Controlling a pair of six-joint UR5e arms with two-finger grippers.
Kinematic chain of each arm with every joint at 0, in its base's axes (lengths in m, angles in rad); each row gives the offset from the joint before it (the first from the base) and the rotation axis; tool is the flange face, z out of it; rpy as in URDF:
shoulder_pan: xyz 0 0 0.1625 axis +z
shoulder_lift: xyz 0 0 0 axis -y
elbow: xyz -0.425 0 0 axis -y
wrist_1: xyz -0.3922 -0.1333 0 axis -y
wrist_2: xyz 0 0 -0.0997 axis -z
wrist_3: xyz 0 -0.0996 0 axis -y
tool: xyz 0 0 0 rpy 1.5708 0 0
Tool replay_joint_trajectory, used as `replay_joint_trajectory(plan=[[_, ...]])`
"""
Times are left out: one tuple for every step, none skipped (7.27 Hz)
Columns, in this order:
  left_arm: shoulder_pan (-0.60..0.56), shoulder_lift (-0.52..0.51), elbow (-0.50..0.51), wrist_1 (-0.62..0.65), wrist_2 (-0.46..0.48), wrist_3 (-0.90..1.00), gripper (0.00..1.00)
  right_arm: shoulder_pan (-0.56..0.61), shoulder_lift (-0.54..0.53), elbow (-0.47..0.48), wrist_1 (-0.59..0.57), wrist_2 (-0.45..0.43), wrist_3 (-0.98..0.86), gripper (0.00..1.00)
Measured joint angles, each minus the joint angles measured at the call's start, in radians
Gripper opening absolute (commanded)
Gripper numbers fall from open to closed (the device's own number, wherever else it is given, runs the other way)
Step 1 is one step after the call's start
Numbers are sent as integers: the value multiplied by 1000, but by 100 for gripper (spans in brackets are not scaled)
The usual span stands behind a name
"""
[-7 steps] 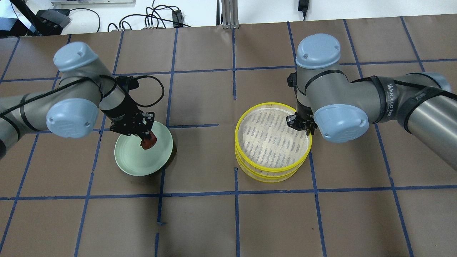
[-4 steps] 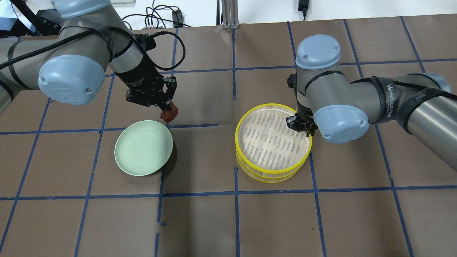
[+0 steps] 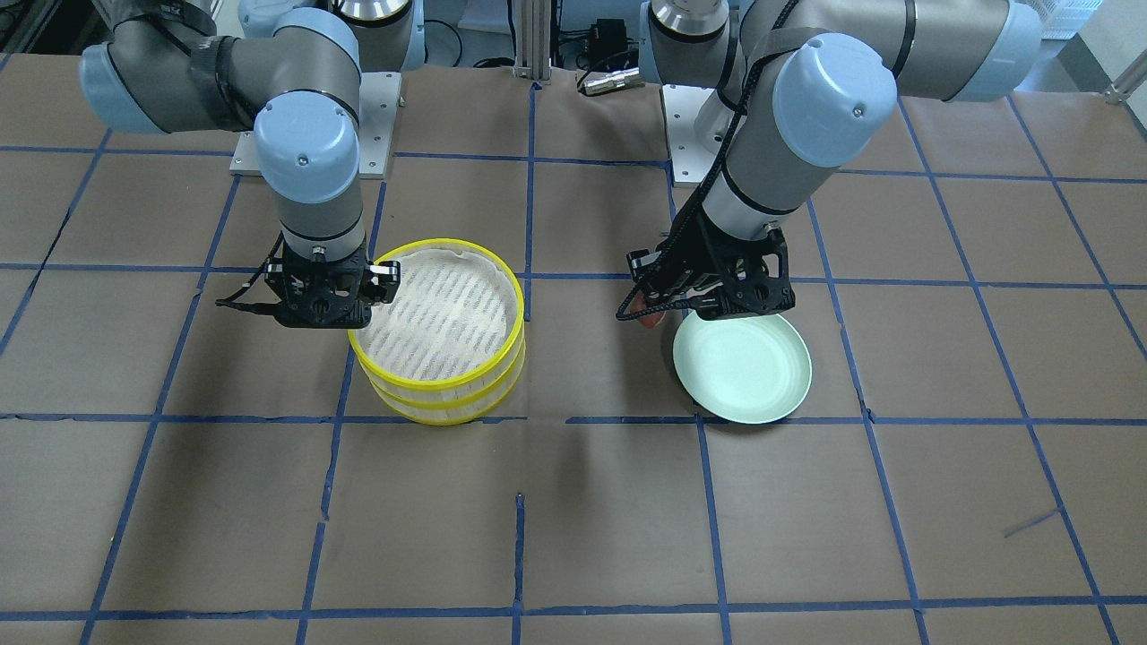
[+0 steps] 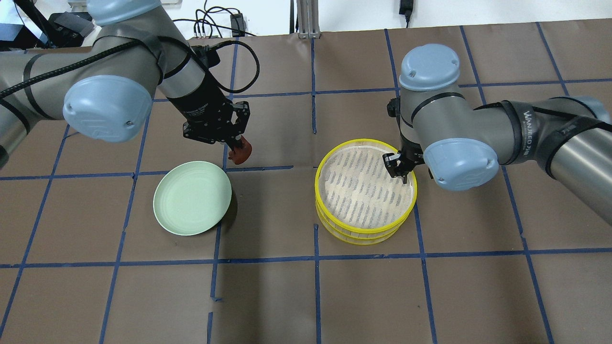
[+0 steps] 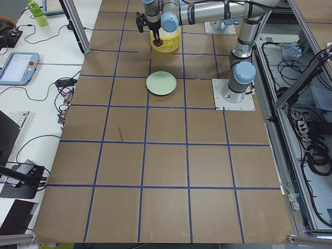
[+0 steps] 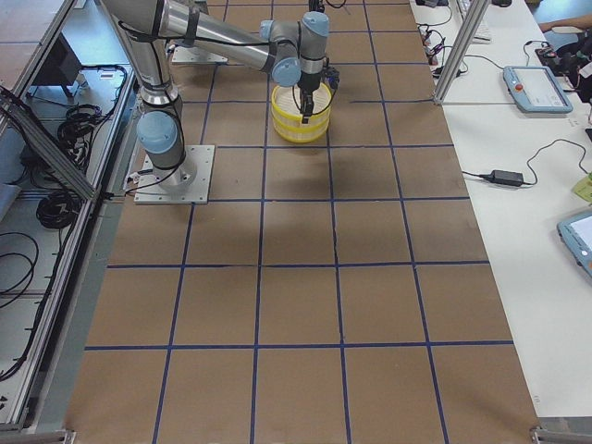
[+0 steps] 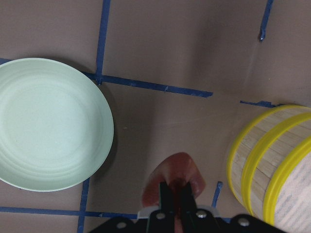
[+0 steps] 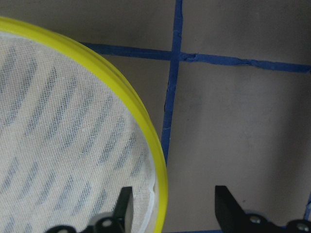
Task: Place buns in different layers of steamer
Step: 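Lift the brown bun toward the steamer while the right gripper releases the rim and rises, then lower the brown bun into the top steamer tier and open the left gripper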
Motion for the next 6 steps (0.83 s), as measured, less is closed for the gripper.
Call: replay_joint_trajectory(plan=[[-23, -4, -1, 16, -25, -56, 0, -10, -26, -48, 69, 6, -1, 100], [-40, -9, -2, 43, -54, -111, 0, -23, -50, -124, 167, 23, -2, 100], [-58, -13, -3, 70, -94, -178, 0, -43, -63, -223, 268, 55, -2, 100], [-85, -18, -5, 110, -128, -263, 0, -66, -69, -316, 342, 96, 2, 100], [-129, -30, -6, 171, -143, -359, 0, -82, -71, -382, 375, 136, 8, 100], [-195, -61, -6, 259, -148, -465, 1, -90, -73, -420, 386, 154, 8, 100]])
